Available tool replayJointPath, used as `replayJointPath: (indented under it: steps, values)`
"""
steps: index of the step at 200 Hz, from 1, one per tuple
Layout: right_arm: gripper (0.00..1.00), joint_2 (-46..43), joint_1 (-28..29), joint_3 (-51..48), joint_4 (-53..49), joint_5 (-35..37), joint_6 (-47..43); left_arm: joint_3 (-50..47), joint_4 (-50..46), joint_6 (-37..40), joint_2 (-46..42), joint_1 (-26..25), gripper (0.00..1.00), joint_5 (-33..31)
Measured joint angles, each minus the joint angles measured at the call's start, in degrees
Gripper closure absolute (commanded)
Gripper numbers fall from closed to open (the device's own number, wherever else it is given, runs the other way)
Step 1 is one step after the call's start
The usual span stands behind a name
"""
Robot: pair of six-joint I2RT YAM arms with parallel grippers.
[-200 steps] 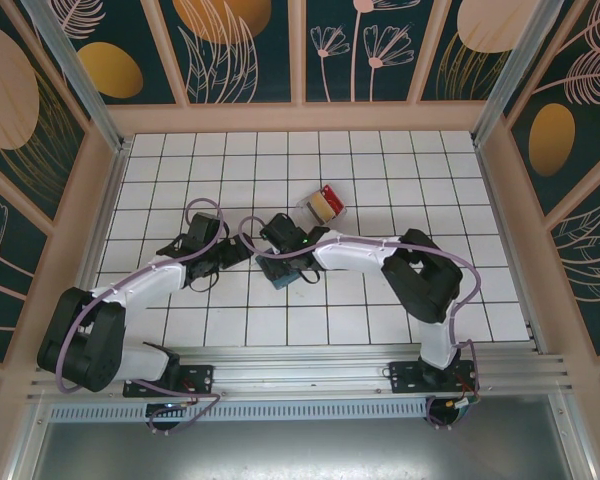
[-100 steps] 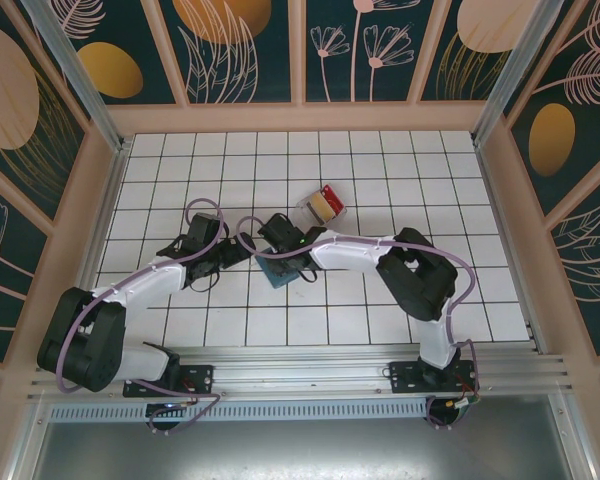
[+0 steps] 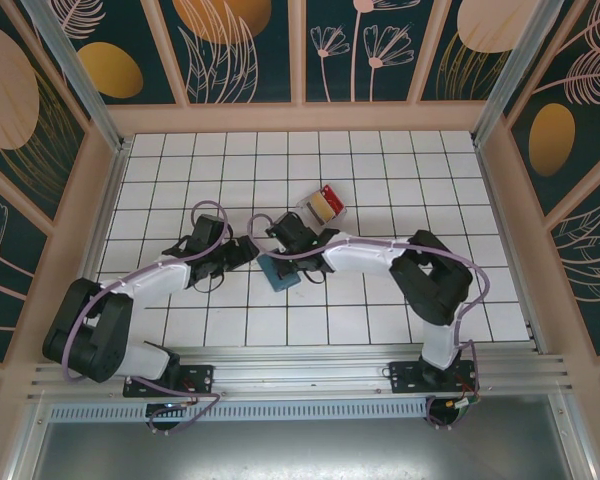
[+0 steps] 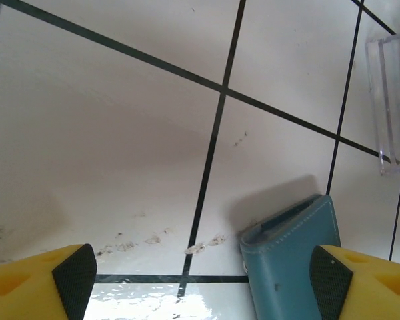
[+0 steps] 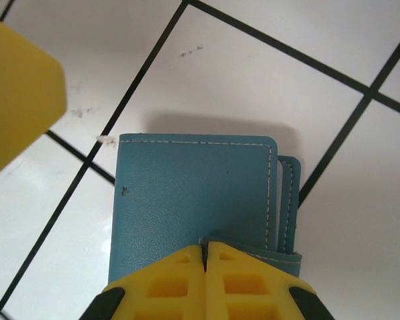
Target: Put the credit cards into the card holder
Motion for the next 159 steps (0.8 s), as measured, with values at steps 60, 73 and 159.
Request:
replayJointPath:
  steps: [60, 73, 159]
  values:
    - [1.0, -9.5, -6.7, -7.6, 6.1, -9.8, 6.7, 0.0, 3.3, -2.3, 1.9, -3.5, 0.21, 2.9]
    - [1.0, -10.5, -7.4, -8.3, 6.5, -9.7, 7.5, 0.0, 4.2, -3.1, 2.1, -4.0, 0.21, 3.9]
    - [1.0, -14.2, -7.4, -13.3, 11.2, -8.8, 12.3, 0.0, 15.2, -10.9, 2.2, -7.2, 0.25, 11.5]
